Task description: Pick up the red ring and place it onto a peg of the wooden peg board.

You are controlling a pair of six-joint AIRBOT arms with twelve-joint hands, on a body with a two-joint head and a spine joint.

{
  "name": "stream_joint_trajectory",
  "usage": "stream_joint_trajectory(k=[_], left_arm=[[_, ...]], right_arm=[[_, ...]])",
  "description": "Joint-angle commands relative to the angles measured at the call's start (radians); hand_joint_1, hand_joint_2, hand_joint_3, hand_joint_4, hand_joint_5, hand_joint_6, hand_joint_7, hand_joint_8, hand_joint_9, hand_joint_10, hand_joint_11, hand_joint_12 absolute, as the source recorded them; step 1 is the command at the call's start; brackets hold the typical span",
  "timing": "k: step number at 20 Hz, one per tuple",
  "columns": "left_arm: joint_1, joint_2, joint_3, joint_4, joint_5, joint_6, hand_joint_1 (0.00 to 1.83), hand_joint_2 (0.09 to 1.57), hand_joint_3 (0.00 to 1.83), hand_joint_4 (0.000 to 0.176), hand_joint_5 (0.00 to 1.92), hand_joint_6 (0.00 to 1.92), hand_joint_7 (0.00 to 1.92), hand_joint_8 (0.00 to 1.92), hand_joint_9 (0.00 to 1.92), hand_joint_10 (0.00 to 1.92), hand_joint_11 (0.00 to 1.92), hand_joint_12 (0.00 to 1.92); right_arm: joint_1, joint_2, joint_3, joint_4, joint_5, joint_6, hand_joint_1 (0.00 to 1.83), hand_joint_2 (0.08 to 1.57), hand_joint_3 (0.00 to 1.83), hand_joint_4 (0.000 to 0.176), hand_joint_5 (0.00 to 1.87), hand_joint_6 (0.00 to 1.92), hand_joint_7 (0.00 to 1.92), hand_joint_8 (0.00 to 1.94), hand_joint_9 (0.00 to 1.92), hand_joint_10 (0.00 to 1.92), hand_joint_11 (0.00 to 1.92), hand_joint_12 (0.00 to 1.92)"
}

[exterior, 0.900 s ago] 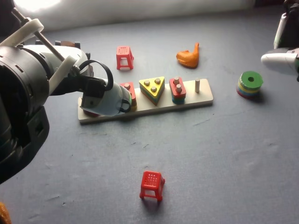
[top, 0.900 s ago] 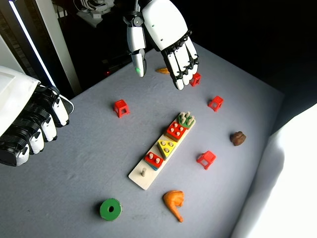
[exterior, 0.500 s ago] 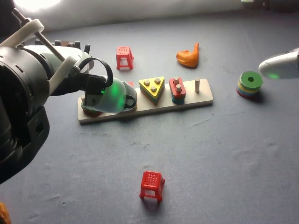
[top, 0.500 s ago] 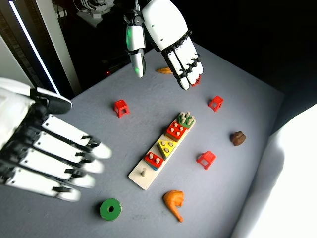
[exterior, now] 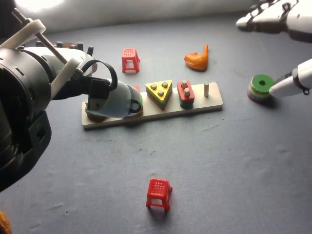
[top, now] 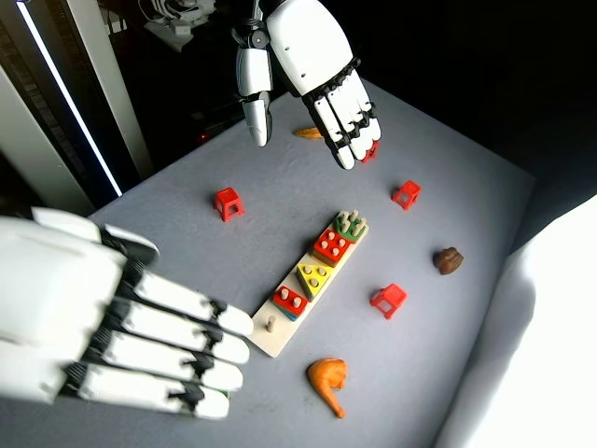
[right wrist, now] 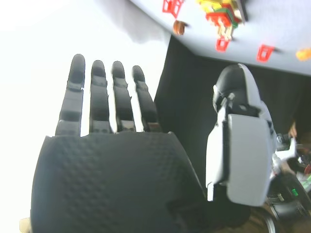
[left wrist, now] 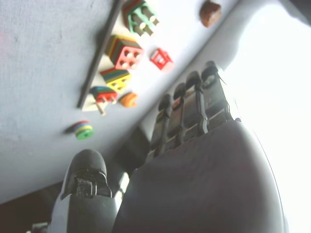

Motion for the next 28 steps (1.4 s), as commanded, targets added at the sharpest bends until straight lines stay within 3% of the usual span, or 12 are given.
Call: stream_joint_trajectory(k=[1,2,5,9,11,13,17,18,23,28], left_arm=[[-0.012,0.001,0.002,0.091,0.001,0.001,0.00,1.20,0.02,0.000,0.00,0.00,0.00,0.00,0.00,0.00,0.00,0.00],[-0.012,0.001,0.002,0.091,0.001,0.001,0.00,1.20,0.01,0.000,0.00,0.00,0.00,0.00,0.00,0.00,0.00,0.00],[-0.011,0.001,0.002,0.090,0.001,-0.006,0.00,1.21,0.02,0.000,0.00,0.00,0.00,0.00,0.00,0.00,0.00,0.00],[-0.011,0.001,0.001,0.090,0.001,-0.006,0.00,1.21,0.01,0.000,0.00,0.00,0.00,0.00,0.00,0.00,0.00,0.00],[-0.011,0.001,0.002,0.090,0.001,-0.006,0.00,1.21,0.01,0.000,0.01,0.00,0.00,0.00,0.00,0.00,0.01,0.01],[-0.011,0.001,0.001,0.089,0.001,-0.006,0.00,1.21,0.01,0.000,0.01,0.00,0.00,0.00,0.00,0.00,0.00,0.00],[-0.010,0.001,0.002,0.090,0.001,-0.006,0.00,1.22,0.01,0.000,0.03,0.01,0.01,0.01,0.01,0.01,0.03,0.01],[-0.010,0.001,0.003,0.090,0.001,-0.006,0.00,1.21,0.00,0.000,0.02,0.01,0.02,0.01,0.02,0.01,0.03,0.02],[-0.011,0.001,0.001,0.091,0.001,-0.006,0.00,1.22,0.00,0.000,0.03,0.01,0.01,0.00,0.02,0.01,0.02,0.02],[-0.012,0.001,0.002,0.097,0.001,-0.006,0.00,1.22,0.00,0.000,0.04,0.01,0.04,0.01,0.04,0.02,0.05,0.02]], right_arm=[[0.008,-0.006,0.021,0.012,0.103,0.007,1.16,0.94,0.00,0.000,0.01,0.00,0.00,0.00,0.00,0.00,0.00,0.12],[0.006,-0.022,0.040,0.018,0.099,0.007,1.25,0.93,0.00,0.000,0.00,0.00,0.00,0.00,0.00,0.00,0.00,0.09],[-0.009,-0.065,0.096,0.019,0.081,0.020,1.35,0.92,0.00,0.000,0.01,0.00,0.00,0.00,0.00,0.00,0.00,0.24],[-0.055,-0.123,0.169,0.019,0.045,0.056,1.36,0.94,0.00,0.000,0.02,0.00,0.00,0.00,0.00,0.00,0.00,0.30],[-0.071,-0.146,0.196,0.019,0.021,0.065,1.32,0.97,0.01,0.000,0.00,0.00,0.00,0.00,0.00,0.00,0.00,0.23],[-0.084,-0.164,0.218,0.023,0.020,0.071,1.31,0.96,0.00,0.000,0.01,0.00,0.00,0.00,0.00,0.00,0.00,0.33],[-0.112,-0.211,0.282,0.076,-0.007,0.071,1.31,0.97,0.00,0.000,0.01,0.00,0.00,0.00,0.00,0.00,0.00,0.34],[-0.120,-0.219,0.294,0.077,-0.007,0.071,1.33,0.98,0.01,0.000,0.04,0.01,0.00,0.00,0.00,0.00,0.00,0.51],[-0.159,-0.248,0.327,0.084,-0.007,0.072,1.34,0.99,0.00,0.000,0.10,0.01,0.03,0.01,0.03,0.01,0.00,0.47],[-0.173,-0.269,0.347,0.084,0.004,0.072,1.35,0.99,0.00,0.000,0.17,0.02,0.13,0.01,0.13,0.03,0.00,0.73]])
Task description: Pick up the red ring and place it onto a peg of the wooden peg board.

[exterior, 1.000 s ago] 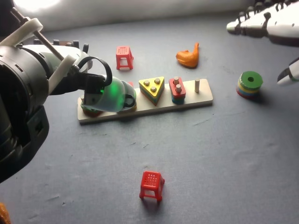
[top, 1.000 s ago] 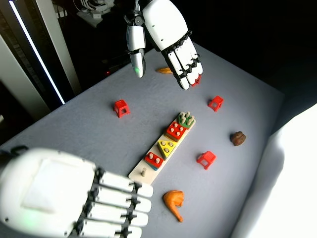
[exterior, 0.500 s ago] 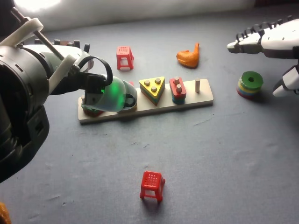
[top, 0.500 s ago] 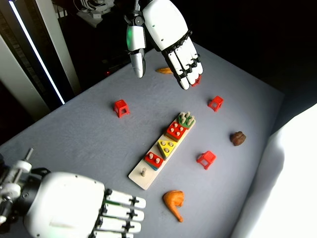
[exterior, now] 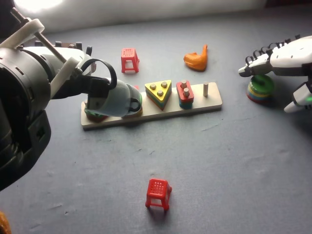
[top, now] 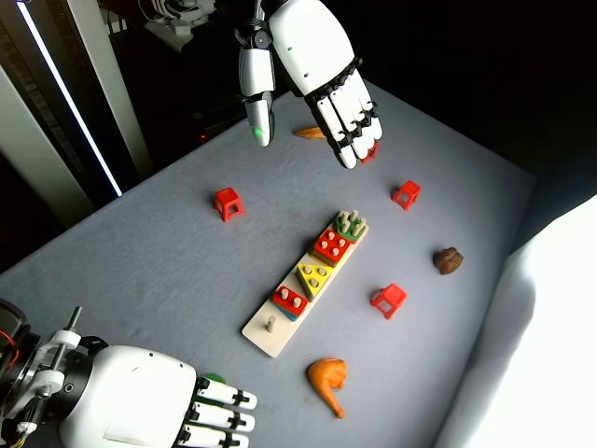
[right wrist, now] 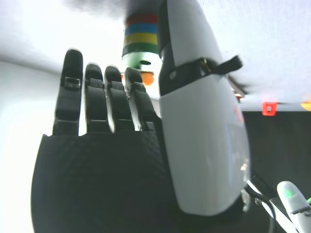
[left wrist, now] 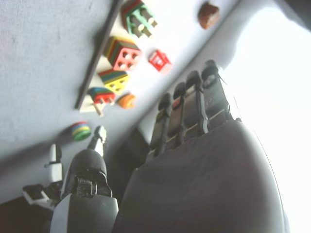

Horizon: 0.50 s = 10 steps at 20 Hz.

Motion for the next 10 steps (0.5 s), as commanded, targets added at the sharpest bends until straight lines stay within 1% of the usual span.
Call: stream_joint_trajectory(k=[1,2,3,4,5,6,7,8,9,10], left_arm=[[-0.011,0.001,0.002,0.095,0.000,0.003,0.00,1.22,0.00,0.000,0.03,0.01,0.03,0.01,0.04,0.01,0.05,0.03],[-0.011,0.001,0.002,0.095,0.000,0.003,0.00,1.22,0.00,0.000,0.04,0.01,0.03,0.01,0.04,0.01,0.04,0.03],[-0.011,0.001,0.002,0.095,0.000,0.003,0.00,1.22,0.00,0.000,0.06,0.01,0.07,0.01,0.07,0.00,0.01,0.20],[-0.011,0.001,0.002,0.095,0.000,0.003,0.00,1.22,0.00,0.000,0.06,0.01,0.07,0.01,0.07,0.00,0.01,0.20],[-0.011,0.002,0.002,0.095,0.000,0.003,0.00,1.22,0.00,0.000,0.06,0.00,0.06,0.00,0.06,0.00,0.00,0.21],[-0.011,0.002,0.001,0.095,0.000,0.003,0.00,1.22,0.00,0.000,0.04,0.00,0.04,0.00,0.04,0.00,0.00,0.14],[-0.011,0.002,0.000,0.095,0.000,0.003,0.00,1.22,0.00,0.000,0.04,0.00,0.04,0.00,0.04,0.00,0.00,0.13],[-0.010,0.002,0.000,0.095,0.000,0.003,0.00,1.22,0.00,0.000,0.05,0.00,0.05,0.00,0.05,0.01,0.00,0.16],[-0.010,0.002,0.001,0.095,0.000,0.003,0.00,1.21,0.00,0.000,0.06,0.00,0.07,0.00,0.07,0.01,0.00,0.23],[-0.010,0.002,0.003,0.095,0.000,0.003,0.00,1.21,0.00,0.000,0.06,0.00,0.07,0.00,0.07,0.01,0.00,0.23]], right_arm=[[-0.001,0.003,0.007,0.005,0.095,0.004,1.34,1.01,0.00,0.000,0.17,0.01,0.12,0.01,0.13,0.02,0.00,0.71],[-0.006,-0.001,0.011,0.005,0.104,0.004,1.32,1.04,0.01,0.000,0.23,0.02,0.17,0.01,0.17,0.02,0.00,0.79],[-0.009,-0.004,0.014,0.005,0.107,0.004,1.32,1.03,0.00,0.000,0.27,0.03,0.23,0.02,0.23,0.04,0.00,0.90],[-0.011,-0.006,0.015,0.005,0.108,0.004,1.32,1.03,0.00,0.000,0.27,0.03,0.23,0.02,0.23,0.04,0.00,0.90],[-0.013,-0.008,0.015,0.005,0.113,0.004,1.34,1.04,0.01,0.000,0.36,0.03,0.32,0.02,0.31,0.04,0.00,1.04],[-0.015,-0.009,0.016,0.005,0.117,0.004,1.35,1.05,0.01,0.000,0.37,0.02,0.33,0.01,0.32,0.04,0.00,1.06],[-0.015,-0.010,0.017,0.005,0.119,0.004,1.34,1.05,0.01,0.000,0.39,0.03,0.36,0.02,0.34,0.04,0.00,1.10],[-0.015,-0.011,0.018,0.005,0.123,0.004,1.34,1.05,0.01,0.000,0.43,0.04,0.39,0.02,0.37,0.05,0.00,1.14],[-0.015,-0.014,0.020,0.005,0.126,0.004,1.35,1.05,0.00,0.000,0.48,0.03,0.44,0.01,0.41,0.05,0.00,1.18],[-0.015,-0.017,0.023,0.005,0.127,0.004,1.35,1.05,0.00,0.000,0.48,0.03,0.44,0.01,0.41,0.05,0.00,1.18]])
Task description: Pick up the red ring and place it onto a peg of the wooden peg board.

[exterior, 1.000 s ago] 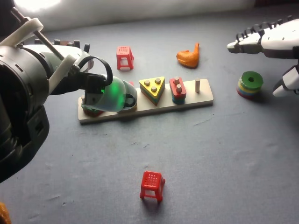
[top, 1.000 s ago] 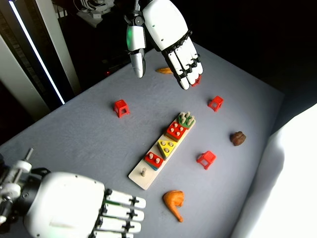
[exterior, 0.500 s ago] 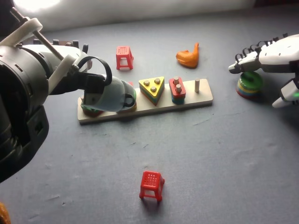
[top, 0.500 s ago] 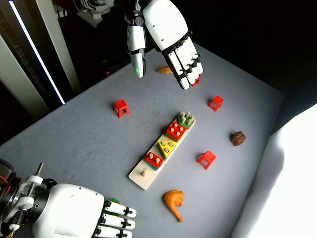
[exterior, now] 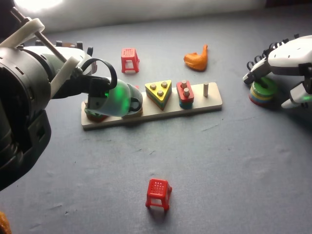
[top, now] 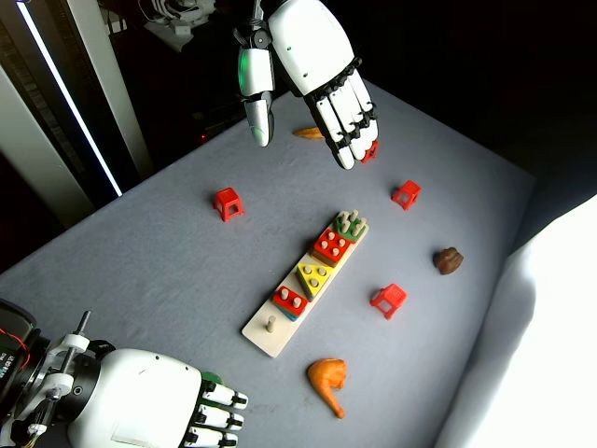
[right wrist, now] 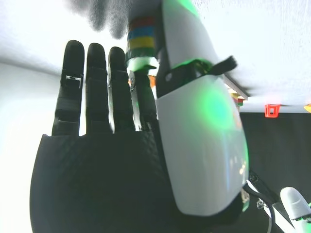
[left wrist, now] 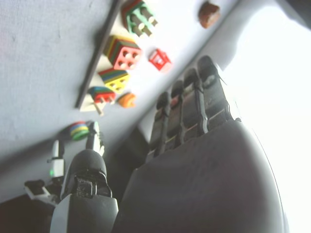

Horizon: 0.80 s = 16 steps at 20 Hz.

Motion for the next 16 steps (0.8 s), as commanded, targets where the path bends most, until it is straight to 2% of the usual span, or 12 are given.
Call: stream_joint_trajectory(k=[1,2,4,6,7,8,9,10,11,13,15,16], left_arm=[[-0.009,0.002,0.004,0.095,0.000,0.003,0.00,1.22,0.00,0.000,0.05,0.01,0.06,0.01,0.06,0.01,0.00,0.20],[-0.009,0.002,0.005,0.095,0.000,0.003,0.00,1.22,0.00,0.000,0.06,0.01,0.07,0.01,0.07,0.01,0.00,0.22],[-0.009,0.002,0.003,0.095,0.000,0.003,0.00,1.22,0.00,0.000,0.07,0.00,0.08,0.00,0.08,0.00,0.00,0.25],[-0.010,0.002,0.003,0.095,0.000,0.003,0.00,1.23,0.00,0.000,0.07,0.00,0.08,0.00,0.08,0.00,0.00,0.25],[-0.010,0.002,0.003,0.095,0.000,0.003,0.00,1.22,0.00,0.000,0.07,0.00,0.07,0.00,0.08,0.00,0.00,0.28],[-0.010,0.002,0.003,0.095,0.000,0.003,0.00,1.23,0.00,0.000,0.07,0.00,0.08,0.00,0.08,0.00,0.00,0.26],[-0.010,0.002,0.003,0.095,0.000,0.003,0.00,1.23,0.00,0.000,0.08,0.00,0.08,0.00,0.08,0.00,0.00,0.25],[-0.010,0.002,0.003,0.095,0.000,0.003,0.00,1.23,0.00,0.000,0.08,0.00,0.09,0.00,0.09,0.00,0.00,0.25],[-0.010,0.002,0.003,0.095,0.000,0.003,0.00,1.23,0.00,0.000,0.08,0.00,0.08,0.00,0.08,0.00,0.00,0.24],[-0.010,0.002,0.003,0.095,0.000,0.003,0.00,1.23,0.00,0.000,0.10,0.01,0.11,0.01,0.10,0.01,0.00,0.29],[-0.010,0.002,0.004,0.095,0.000,0.003,0.00,1.23,0.00,0.000,0.09,0.00,0.10,0.00,0.10,0.00,0.00,0.26],[-0.010,0.002,0.004,0.095,0.000,0.003,0.00,1.24,0.00,0.000,0.09,0.00,0.11,0.00,0.11,0.00,0.00,0.30]], right_arm=[[0.003,0.001,0.007,0.002,0.090,0.004,1.35,1.05,0.00,0.000,0.60,0.03,0.58,0.02,0.54,0.06,0.07,1.28],[0.003,-0.001,0.008,0.002,0.091,0.004,1.33,1.07,0.01,0.000,0.63,0.04,0.62,0.02,0.58,0.07,0.11,1.30],[0.002,-0.001,0.008,0.002,0.092,0.004,1.32,1.08,0.00,0.000,0.77,0.05,0.78,0.04,0.73,0.10,0.30,1.28],[0.000,-0.002,0.008,0.002,0.096,0.004,1.32,1.09,0.00,0.000,0.81,0.03,0.82,0.02,0.77,0.09,0.34,1.27],[0.000,-0.003,0.008,0.002,0.096,0.004,1.32,1.09,0.00,0.000,0.88,0.03,0.90,0.02,0.85,0.10,0.43,1.29],[-0.001,-0.003,0.007,0.002,0.097,0.004,1.20,1.12,0.00,0.000,0.92,0.83,0.97,0.02,0.92,0.10,0.50,1.29],[-0.002,-0.003,0.007,0.002,0.097,0.004,1.21,1.13,0.02,0.000,0.89,1.06,0.99,0.77,1.01,0.12,0.62,1.26],[-0.003,-0.003,0.007,0.002,0.097,0.005,1.34,1.11,0.01,0.000,0.92,1.07,1.02,0.80,0.92,0.99,0.72,1.25],[-0.003,-0.003,0.007,0.002,0.097,0.005,1.37,1.11,0.00,0.000,0.95,1.04,1.01,0.82,0.92,1.14,0.78,1.24],[0.001,-0.002,0.007,0.002,0.095,0.005,1.38,1.08,0.00,0.000,1.01,0.96,1.07,0.73,1.01,1.05,0.87,1.19],[0.023,0.002,0.007,0.002,0.088,0.010,1.38,1.07,0.00,0.000,1.00,0.96,1.09,0.70,1.01,1.05,0.89,1.19],[0.042,0.005,0.007,0.002,0.080,0.014,1.38,1.07,0.00,0.000,1.00,0.95,1.10,0.68,1.02,1.05,0.89,1.17]])
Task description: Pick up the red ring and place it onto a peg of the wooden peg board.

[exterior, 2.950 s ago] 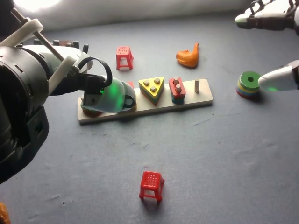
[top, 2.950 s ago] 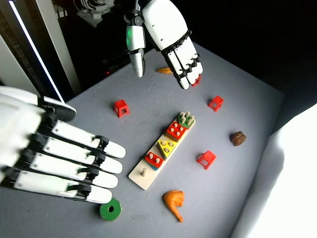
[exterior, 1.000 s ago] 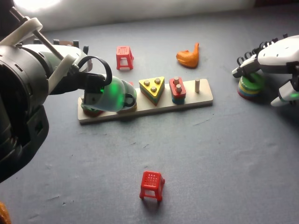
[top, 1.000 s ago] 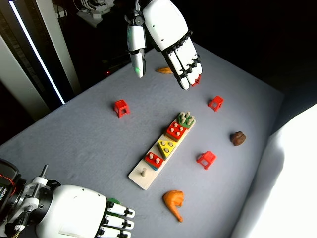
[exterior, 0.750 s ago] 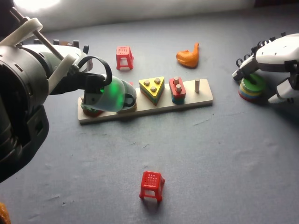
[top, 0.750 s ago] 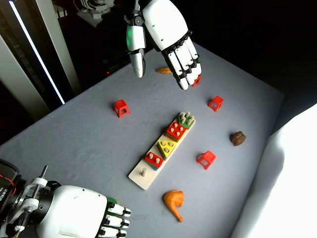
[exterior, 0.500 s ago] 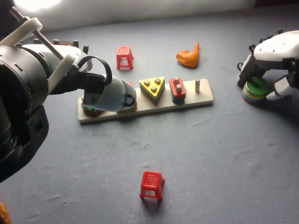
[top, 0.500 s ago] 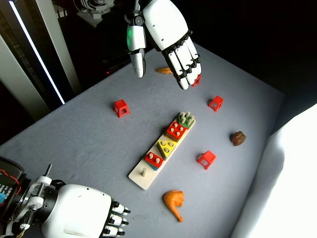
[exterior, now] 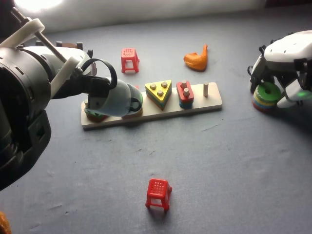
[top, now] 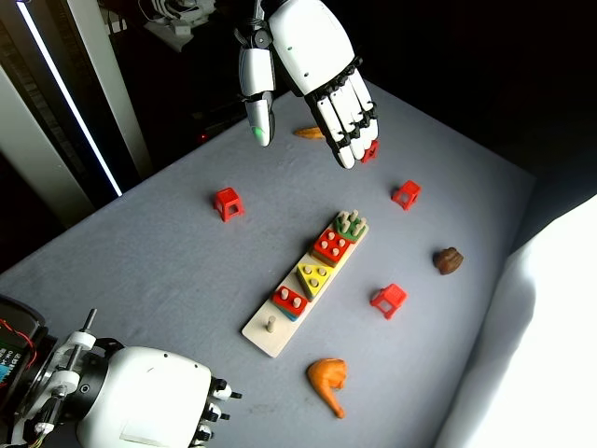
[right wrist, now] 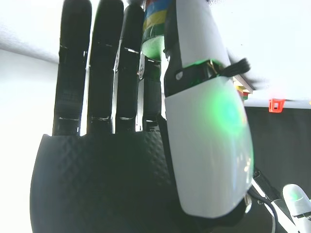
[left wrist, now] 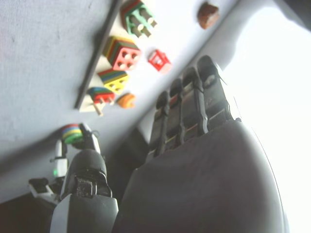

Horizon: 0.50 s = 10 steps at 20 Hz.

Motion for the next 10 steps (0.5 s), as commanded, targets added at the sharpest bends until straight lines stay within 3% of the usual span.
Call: stream_joint_trajectory(k=[1,5,7,10], left_arm=[[-0.010,0.002,0.003,0.095,0.000,0.003,0.00,1.23,0.00,0.000,0.10,0.00,0.12,0.01,0.11,0.01,0.00,0.31],[-0.010,0.002,0.003,0.095,0.000,0.004,0.00,1.22,0.00,0.000,0.10,0.00,0.11,0.00,0.11,0.00,0.00,0.32],[-0.010,0.002,0.002,0.095,0.000,0.005,0.00,1.23,0.00,0.000,0.07,0.00,0.08,0.00,0.08,0.00,0.00,0.22],[-0.010,0.002,0.002,0.095,0.000,0.005,0.00,1.23,0.00,0.000,0.08,0.00,0.10,0.00,0.10,0.01,0.00,0.29]], right_arm=[[0.028,0.011,0.005,0.002,0.083,0.011,1.39,1.07,0.00,0.000,1.02,0.93,1.11,0.65,1.03,1.03,0.90,1.15],[0.126,0.004,0.003,0.002,0.060,0.017,1.38,1.07,0.00,0.000,1.01,0.95,1.08,0.70,1.01,1.06,0.88,1.14],[0.168,-0.009,0.004,0.002,0.057,0.017,1.38,1.07,0.00,0.000,1.02,0.94,1.10,0.66,1.00,1.07,0.88,1.16],[0.204,-0.038,0.004,0.002,0.038,-0.001,1.38,1.08,0.00,0.000,0.99,0.99,1.07,0.72,0.99,1.08,0.87,1.17]])
